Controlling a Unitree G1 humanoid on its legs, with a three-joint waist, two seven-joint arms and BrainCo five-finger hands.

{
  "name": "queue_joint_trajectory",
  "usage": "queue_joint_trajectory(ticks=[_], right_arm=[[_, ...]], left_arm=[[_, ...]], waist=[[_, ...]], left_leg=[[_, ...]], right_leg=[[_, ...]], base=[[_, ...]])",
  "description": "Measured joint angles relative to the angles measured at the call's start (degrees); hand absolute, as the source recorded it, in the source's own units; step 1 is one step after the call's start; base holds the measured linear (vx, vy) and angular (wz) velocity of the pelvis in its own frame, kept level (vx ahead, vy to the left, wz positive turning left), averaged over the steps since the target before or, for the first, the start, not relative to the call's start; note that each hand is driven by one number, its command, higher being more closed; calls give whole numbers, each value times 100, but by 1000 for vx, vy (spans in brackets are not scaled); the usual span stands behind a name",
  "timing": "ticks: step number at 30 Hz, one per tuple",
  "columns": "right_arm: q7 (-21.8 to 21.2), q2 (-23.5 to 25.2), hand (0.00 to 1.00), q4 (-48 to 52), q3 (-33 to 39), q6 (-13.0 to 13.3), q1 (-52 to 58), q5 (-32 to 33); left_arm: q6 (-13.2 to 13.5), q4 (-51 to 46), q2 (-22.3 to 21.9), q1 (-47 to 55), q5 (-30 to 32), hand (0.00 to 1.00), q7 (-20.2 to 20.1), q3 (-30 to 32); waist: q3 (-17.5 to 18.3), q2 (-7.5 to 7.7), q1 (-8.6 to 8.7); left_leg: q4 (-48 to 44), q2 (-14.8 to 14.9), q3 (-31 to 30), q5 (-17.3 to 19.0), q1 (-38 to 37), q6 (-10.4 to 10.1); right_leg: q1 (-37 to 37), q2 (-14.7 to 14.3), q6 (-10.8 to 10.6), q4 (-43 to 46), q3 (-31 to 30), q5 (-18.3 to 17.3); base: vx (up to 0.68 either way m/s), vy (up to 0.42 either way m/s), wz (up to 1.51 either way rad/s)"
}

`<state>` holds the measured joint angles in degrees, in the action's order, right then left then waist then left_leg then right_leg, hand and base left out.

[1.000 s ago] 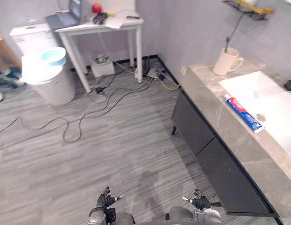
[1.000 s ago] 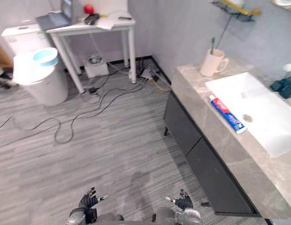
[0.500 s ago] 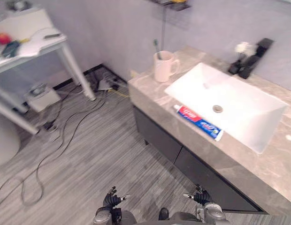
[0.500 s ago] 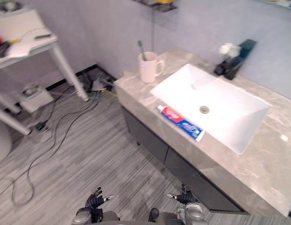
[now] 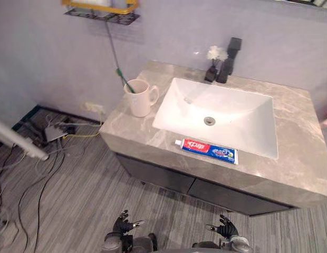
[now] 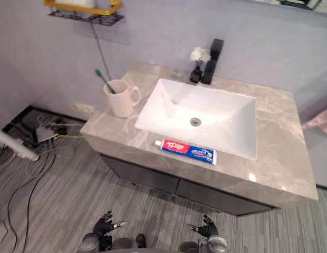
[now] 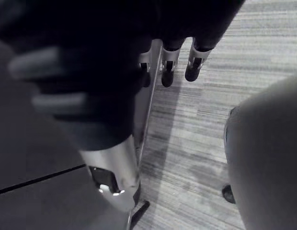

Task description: Organize washtable

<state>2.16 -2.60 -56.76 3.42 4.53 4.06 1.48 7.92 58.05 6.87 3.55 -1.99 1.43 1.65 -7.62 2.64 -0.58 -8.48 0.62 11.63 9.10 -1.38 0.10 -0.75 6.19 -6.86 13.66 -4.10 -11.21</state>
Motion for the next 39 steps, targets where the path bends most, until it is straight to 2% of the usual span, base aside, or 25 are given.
queue_joint_trajectory(ticks=[3,5,9,10,11,12,13,15,16,17,18,19,20,21,24,26,30,34,39], right_arm=[[6,-14,0,-109,2,0,-19,2],[11,-13,0,-145,12,0,-63,14],[6,-15,0,-151,78,15,-20,19],[4,-12,0,-159,113,20,-16,24],[3,-5,0,-203,134,32,-13,35],[4,-3,0,-215,159,32,-12,68],[4,-7,0,-186,256,30,2,79],[5,-21,0,-22,287,23,53,89],[8,-3,0,11,283,23,39,111],[9,-17,0,30,289,22,20,137],[15,-111,0,33,367,18,-25,143],[18,-118,0,32,379,16,-32,143],[1,-86,0,28,341,14,-50,143],[-1,-50,0,-40,350,-4,-43,130],[1,4,0,-87,461,-15,47,137],[0,-23,0,-91,460,-4,94,136],[-1,-84,0,-154,456,-3,99,137],[-2,-163,0,-270,451,-5,58,128],[-12,-150,0,-323,452,-15,18,117]], left_arm=[[1,43,54,-10,0,0,-2,-2],[-7,150,23,9,-1,0,-4,-119],[-18,225,-41,13,42,0,-18,-130],[-17,224,-57,10,45,0,-20,-84],[-18,223,-112,13,46,0,-23,-3],[-17,195,-133,7,46,0,-32,85],[-22,128,-246,-12,44,0,-24,283],[-14,-28,-368,52,43,0,-15,454],[-18,-24,-370,46,42,0,-14,516],[-15,-34,-439,23,44,0,-14,531],[-18,-15,-565,-11,44,0,-22,501],[-16,-13,-570,-18,44,0,-20,494],[-14,-9,-521,-48,44,0,-19,419],[-18,-1,-428,-89,44,0,-18,271],[-23,15,-334,-42,46,0,-21,226],[-24,129,-309,-3,49,0,-18,182],[-23,240,-273,17,54,0,-29,-4],[-22,246,-285,41,54,0,-30,-130],[-20,246,-220,37,55,0,-39,-128]], waist=[[53,59,22],[59,49,166],[68,19,182],[81,38,179],[75,51,178],[71,48,169],[3,-66,126],[-84,-254,27],[-99,-215,-23],[-77,-326,-41],[-72,-498,-27],[-68,-487,-34],[-64,-437,-16],[-99,-305,-12],[-46,-165,-21],[52,-133,-11],[162,-185,9],[201,-208,-9],[190,-114,-15]], left_leg=[[368,-10,138,-101,-164,5],[390,40,110,-114,-221,14],[359,119,111,-108,-433,5],[90,135,115,-40,-332,-104],[-544,177,120,112,-55,-334],[-978,225,125,187,127,-440],[-2167,459,142,269,556,-554],[-3260,773,194,205,890,-554],[-3469,827,241,293,1014,-489],[-3199,924,166,503,1072,-329],[-2430,878,-177,568,952,-383],[-2257,815,-219,583,852,-396],[-1564,589,-347,562,571,-389],[-1169,456,-409,492,443,-276],[-866,380,-317,310,236,-244],[-447,297,-246,86,30,-243],[265,198,-188,-309,-238,-256],[297,214,-178,-320,-253,-264],[156,199,-114,-164,-205,-231]], right_leg=[[-8,-14,39,-187,257,165],[-46,-62,150,-145,382,252],[-388,-95,243,-456,615,474],[-446,-84,231,-512,691,491],[-534,-27,232,-577,763,495],[-561,-15,219,-622,775,508],[-735,-75,238,-700,797,531],[-950,-131,264,-775,739,523],[-1014,-96,295,-827,656,494],[-981,-126,275,-892,522,463],[-834,-199,239,-901,462,442],[-792,-188,236,-908,453,445],[-725,-119,230,-970,452,442],[-659,-45,183,-989,427,412],[-638,26,141,-957,378,388],[-611,80,113,-950,309,380],[-490,79,79,-963,207,428],[-484,39,88,-992,104,466],[-469,50,77,-1066,26,523]], base=[[125,46,-31],[112,15,0],[86,27,5],[38,-8,6],[27,-30,8],[7,-69,-3],[-12,-67,-16],[-19,-34,-40],[13,20,-59],[16,64,-66],[16,61,-60],[-4,53,-43],[-25,13,-16],[-37,18,-7],[-84,8,-9],[-75,-15,-18],[-66,-25,-11],[-21,-9,-6],[26,24,-13]])
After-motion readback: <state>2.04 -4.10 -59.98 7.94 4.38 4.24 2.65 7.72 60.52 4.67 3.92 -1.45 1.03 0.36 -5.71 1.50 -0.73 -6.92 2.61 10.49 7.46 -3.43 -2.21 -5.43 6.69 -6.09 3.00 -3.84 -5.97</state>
